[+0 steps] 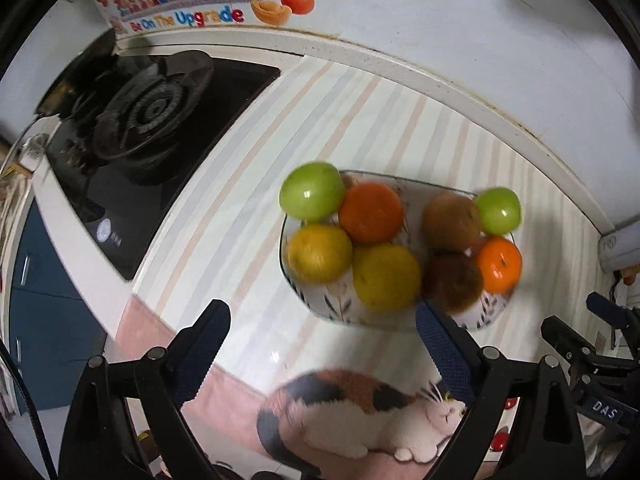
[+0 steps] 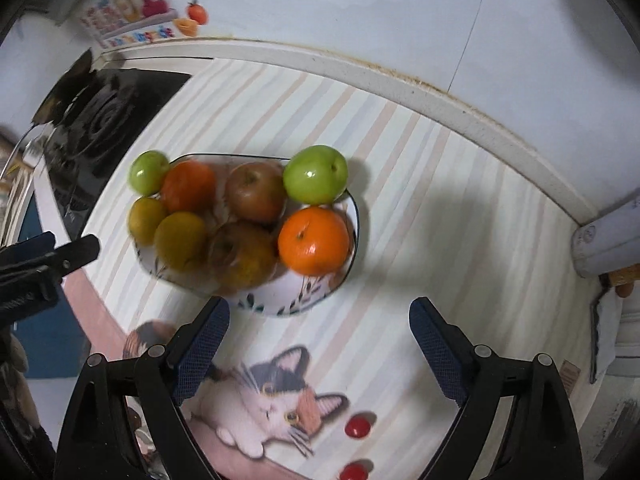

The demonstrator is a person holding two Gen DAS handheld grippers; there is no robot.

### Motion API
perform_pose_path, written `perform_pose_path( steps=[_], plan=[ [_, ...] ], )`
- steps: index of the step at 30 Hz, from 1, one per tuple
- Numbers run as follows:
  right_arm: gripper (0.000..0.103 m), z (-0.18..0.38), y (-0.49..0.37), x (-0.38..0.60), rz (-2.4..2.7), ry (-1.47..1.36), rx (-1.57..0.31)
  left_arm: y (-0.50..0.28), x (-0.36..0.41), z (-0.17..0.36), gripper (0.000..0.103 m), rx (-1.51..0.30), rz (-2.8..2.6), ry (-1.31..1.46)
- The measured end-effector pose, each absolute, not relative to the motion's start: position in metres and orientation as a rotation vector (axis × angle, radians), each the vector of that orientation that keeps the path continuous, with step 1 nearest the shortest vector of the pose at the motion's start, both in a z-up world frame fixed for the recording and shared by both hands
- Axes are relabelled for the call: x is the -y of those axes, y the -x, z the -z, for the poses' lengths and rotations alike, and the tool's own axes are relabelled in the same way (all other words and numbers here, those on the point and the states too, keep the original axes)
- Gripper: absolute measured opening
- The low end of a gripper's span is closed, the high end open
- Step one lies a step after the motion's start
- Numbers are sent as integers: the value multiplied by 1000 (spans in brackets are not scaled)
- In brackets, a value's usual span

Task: Organize fruits
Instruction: 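Withdraw both grippers from the plate toward the red tomatoes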

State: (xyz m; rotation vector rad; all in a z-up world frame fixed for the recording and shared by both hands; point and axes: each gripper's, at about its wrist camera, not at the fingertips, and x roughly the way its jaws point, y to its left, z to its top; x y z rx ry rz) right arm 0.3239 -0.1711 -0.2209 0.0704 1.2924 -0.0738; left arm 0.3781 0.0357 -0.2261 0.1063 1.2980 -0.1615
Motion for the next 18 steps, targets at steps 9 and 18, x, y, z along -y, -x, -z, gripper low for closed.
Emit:
perform_pose_path(
  steps=[9, 18],
  plan=[
    [94, 169, -264, 175, 27, -71, -1203, -302, -28, 185, 95, -1193, 141, -65],
    [94, 116, -203, 178, -20, -45, -1123, -239, -26, 132, 95, -1065, 120, -37]
  ],
)
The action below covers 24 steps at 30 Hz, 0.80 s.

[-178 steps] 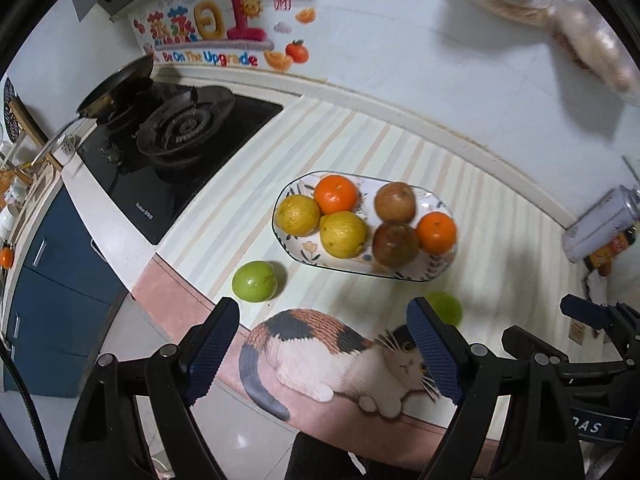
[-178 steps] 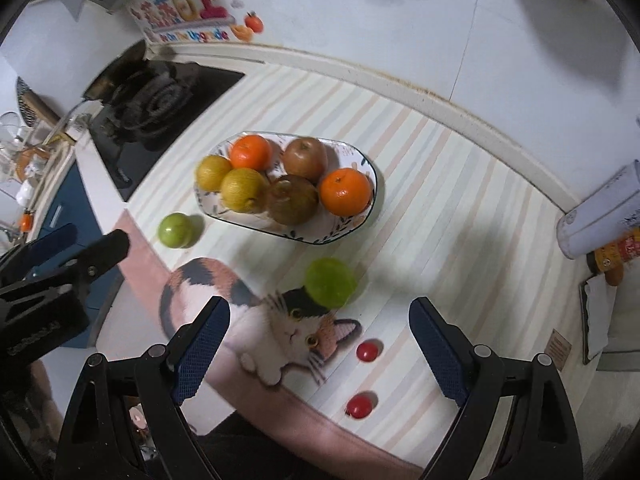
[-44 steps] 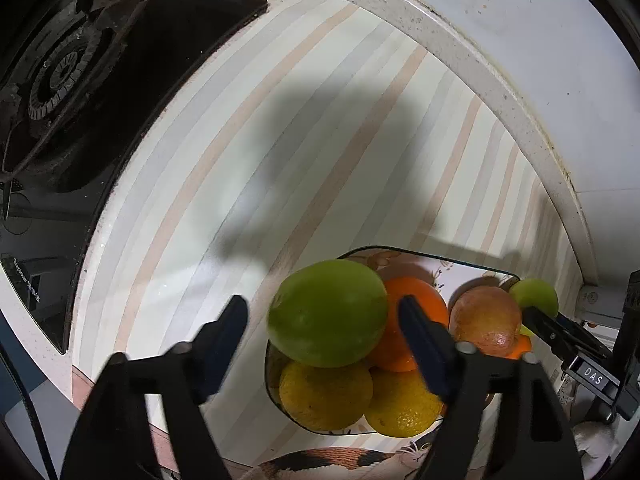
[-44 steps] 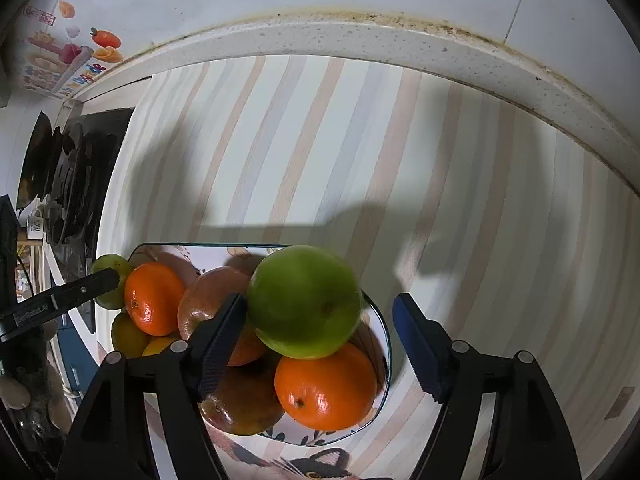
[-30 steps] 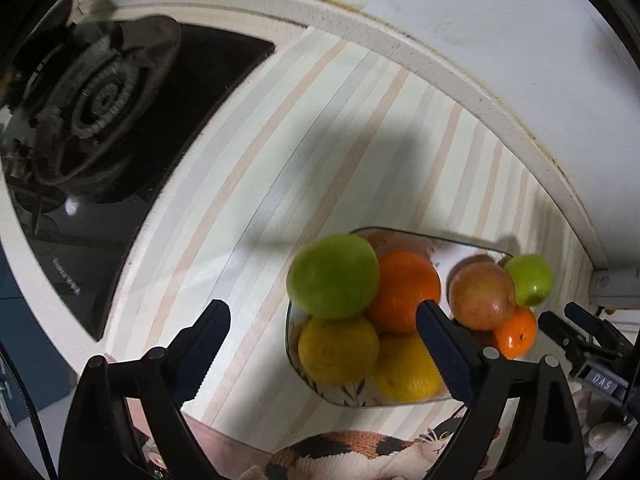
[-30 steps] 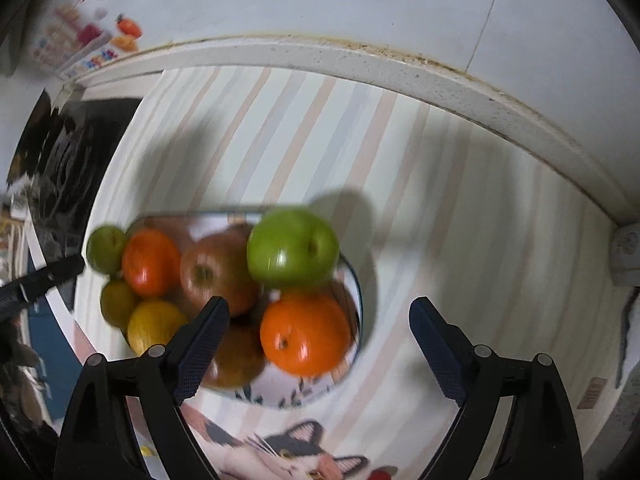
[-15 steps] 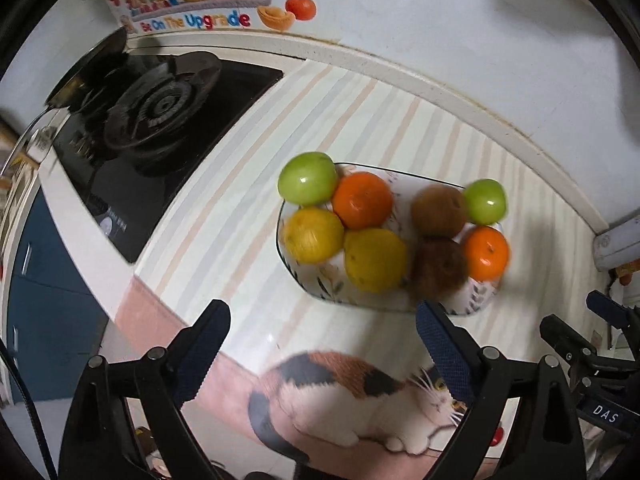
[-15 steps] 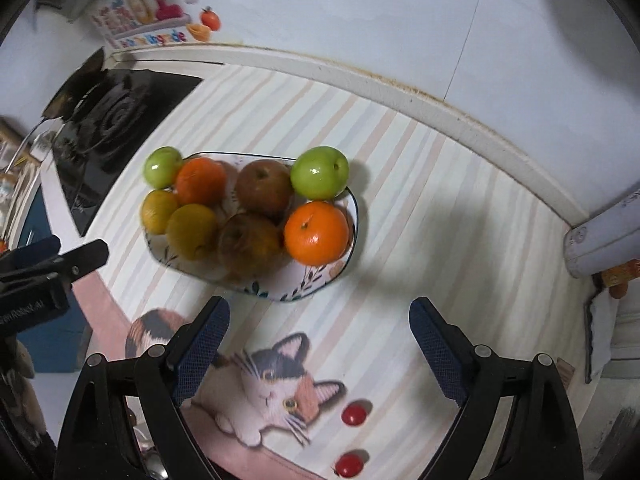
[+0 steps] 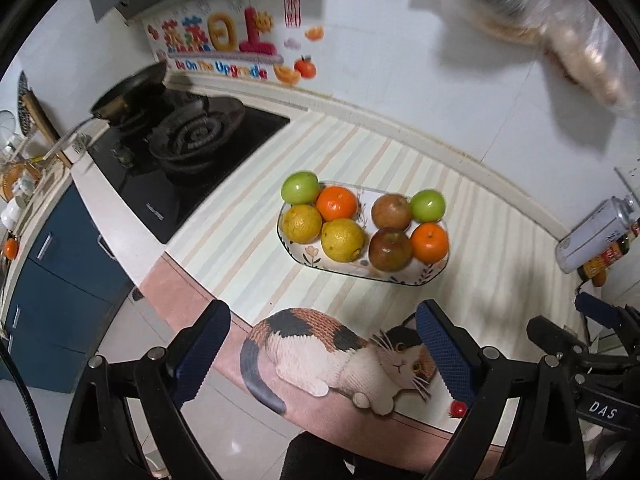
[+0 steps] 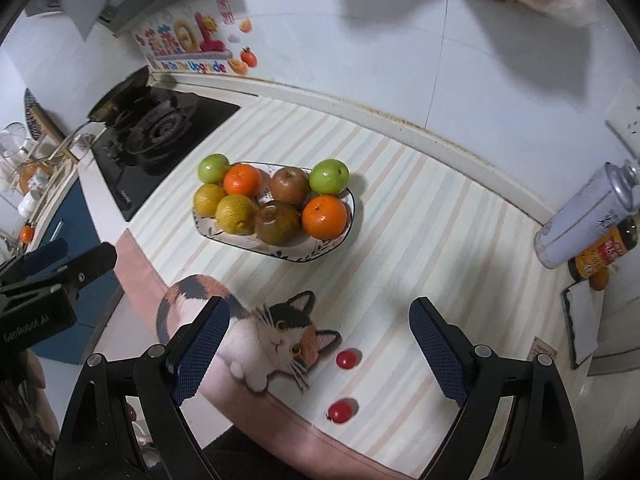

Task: Organize fruits
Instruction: 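Withdraw both grippers from the plate toward the red tomatoes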

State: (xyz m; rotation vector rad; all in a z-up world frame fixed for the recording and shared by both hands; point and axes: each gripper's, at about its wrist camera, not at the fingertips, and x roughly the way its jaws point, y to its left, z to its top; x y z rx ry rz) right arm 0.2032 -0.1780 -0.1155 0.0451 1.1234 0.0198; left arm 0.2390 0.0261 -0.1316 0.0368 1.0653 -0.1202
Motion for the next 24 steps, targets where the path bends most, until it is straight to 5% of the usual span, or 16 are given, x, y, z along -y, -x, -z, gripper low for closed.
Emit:
perform_pose_path(
  steps=[24],
  plan=[
    [94, 6, -123, 174, -101, -65, -916, -148, -21, 42, 95, -890, 152, 4]
  ],
)
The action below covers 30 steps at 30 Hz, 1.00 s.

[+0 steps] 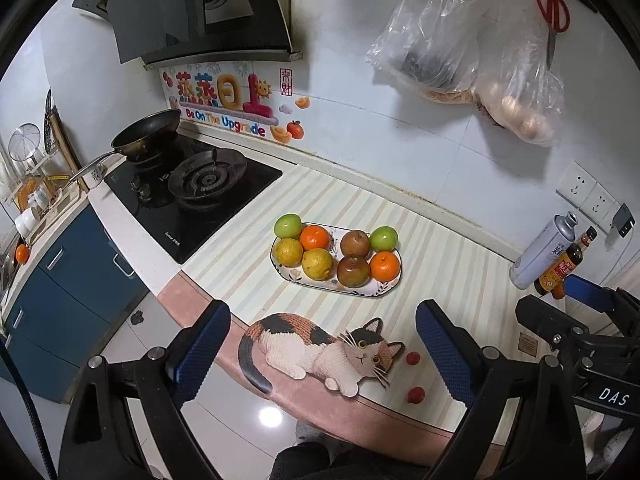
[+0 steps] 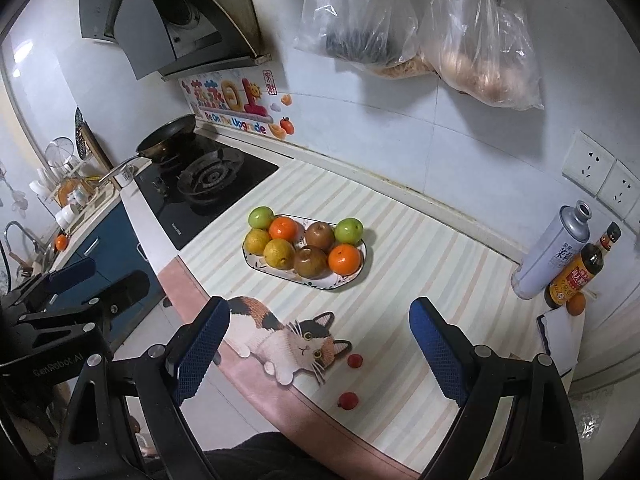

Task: Organize fruits
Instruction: 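Withdraw both grippers from the plate toward the red tomatoes, then grasp a red cherry tomato with the left gripper while the right grasps another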

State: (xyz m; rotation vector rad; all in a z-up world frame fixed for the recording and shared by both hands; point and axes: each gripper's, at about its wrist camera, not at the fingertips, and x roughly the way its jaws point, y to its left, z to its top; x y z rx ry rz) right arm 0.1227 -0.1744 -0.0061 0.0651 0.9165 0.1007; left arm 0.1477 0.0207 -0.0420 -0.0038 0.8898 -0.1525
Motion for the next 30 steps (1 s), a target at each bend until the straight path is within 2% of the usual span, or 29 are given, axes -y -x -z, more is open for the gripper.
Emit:
perform_pose_path(
  steps=[5, 8, 9, 12, 13, 14, 16, 20, 25, 26, 27, 30],
  plan=[
    [94, 28, -134, 185, -107, -131, -974, -150, -19, 46, 95, -901, 152, 2],
    [94, 71, -145, 198, -99, -175, -1085, -159, -13, 61, 95, -935, 145, -17],
    [94, 94, -150, 203, -97, -195, -1139, -162, -10, 70, 101, -955, 131, -33],
    [93, 156, -156, 215, -79, -238, -1255, -175, -1, 105, 103, -1032, 103, -77],
    [90, 179, -157, 219, -72, -254, -1295, -180, 2, 120, 103, -1069, 98, -91],
    [81, 201, -156, 222, -68, -270, -1328, -184, 6, 135, 103, -1100, 91, -110],
    [69, 242, -157, 225, -71, -304, -1401, -190, 14, 160, 103, -1151, 75, -149],
    [55, 304, -153, 224, -81, -359, -1498, -197, 28, 207, 103, -1248, 71, -209],
    [44, 335, -145, 217, -75, -337, -1524, -197, 46, 250, 103, -1345, 81, -271],
    [37, 336, -144, 217, -72, -334, -1515, -197, 49, 255, 103, -1358, 87, -276],
    [33, 337, -142, 219, -68, -335, -1502, -199, 51, 259, 103, -1366, 92, -279],
    [33, 330, -137, 232, -42, -358, -1471, -202, 62, 268, 103, -1391, 119, -276]
  ],
)
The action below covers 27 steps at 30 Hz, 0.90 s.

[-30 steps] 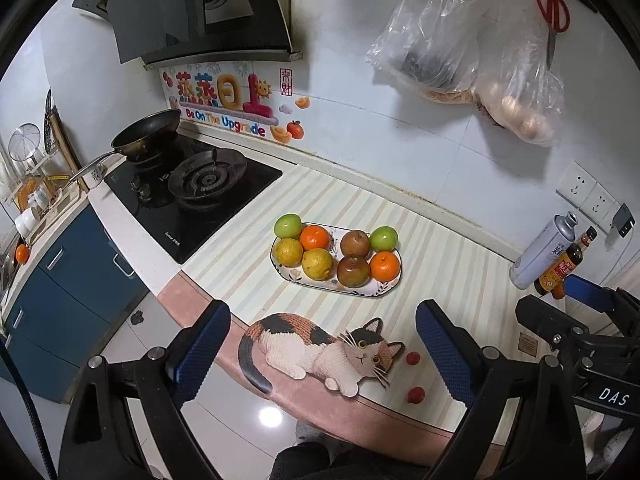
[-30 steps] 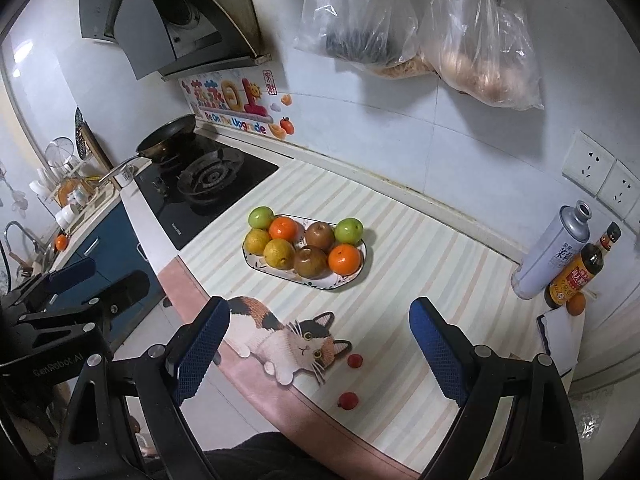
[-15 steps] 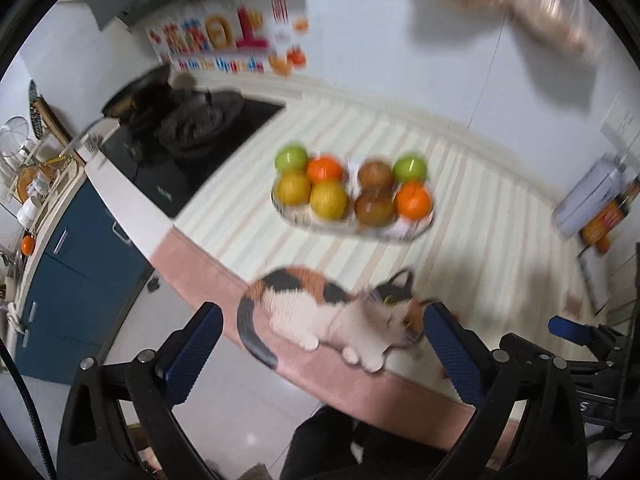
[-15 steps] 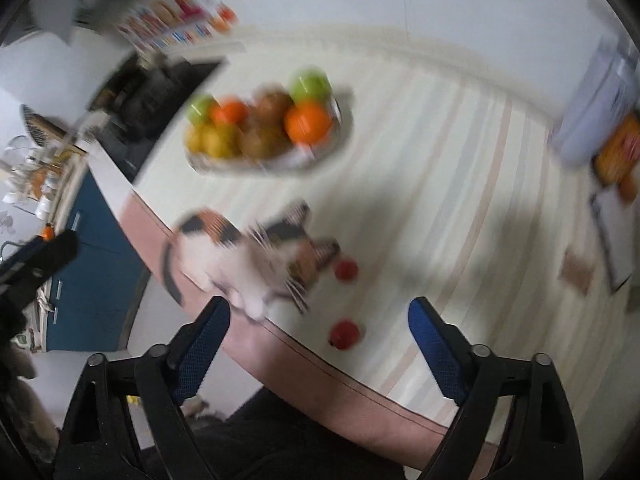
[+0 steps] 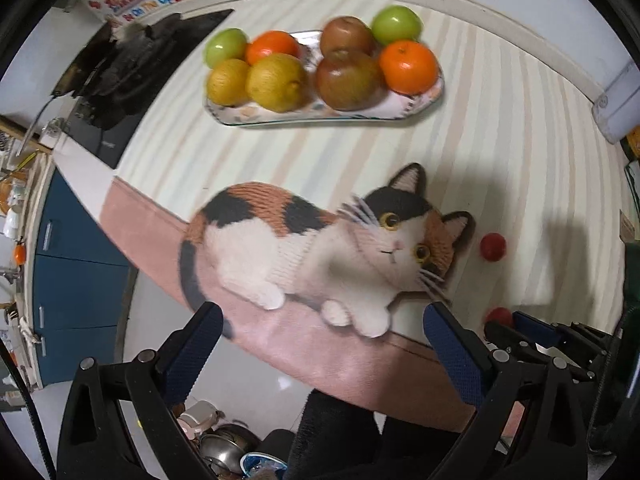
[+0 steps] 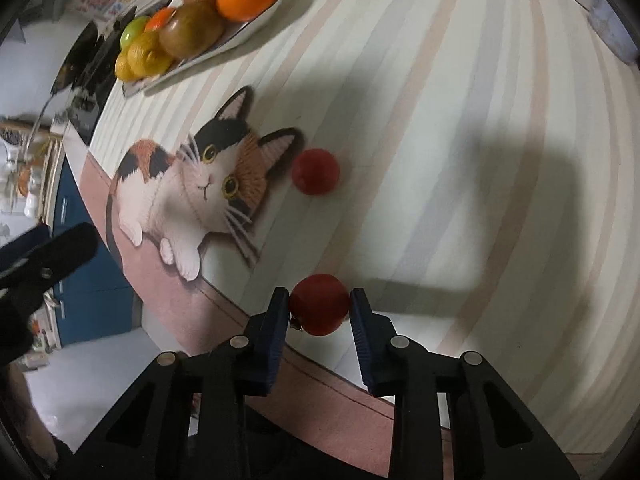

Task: Organize fruits
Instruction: 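Grasp a red cherry tomato with the left gripper while the right grasps another, then carry both cherry tomatoes onto the plate and open both grippers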

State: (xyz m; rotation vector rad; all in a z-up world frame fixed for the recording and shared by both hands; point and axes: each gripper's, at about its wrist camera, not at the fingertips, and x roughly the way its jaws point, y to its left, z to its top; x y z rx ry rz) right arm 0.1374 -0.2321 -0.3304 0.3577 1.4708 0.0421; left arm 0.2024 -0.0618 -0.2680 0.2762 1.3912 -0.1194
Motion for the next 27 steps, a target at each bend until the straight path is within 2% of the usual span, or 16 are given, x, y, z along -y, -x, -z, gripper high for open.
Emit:
perform_pose_path(
  steps=[9, 11, 13, 15, 19, 23, 27],
  plan=[
    [33, 308, -118, 307, 104, -456, -1404, -221, 141, 296, 102, -1443, 335, -247],
    [33, 309, -113, 319, 134, -472, -1403, -223, 161, 307, 94, -1474, 395, -291],
    [34, 310, -109, 328, 153, -489, -1402, -222, 180, 320, 67, -1490, 433, -340],
    [34, 308, -106, 333, 167, -508, -1394, -221, 192, 331, 53, -1514, 452, -373],
    [34, 303, -103, 338, 179, -522, -1375, -218, 203, 347, 32, -1544, 477, -400],
    [34, 298, -101, 342, 182, -521, -1365, -217, 205, 348, 23, -1528, 493, -398],
    [34, 291, -107, 341, 179, -505, -1356, -216, 205, 345, 23, -1521, 503, -374]
  ],
)
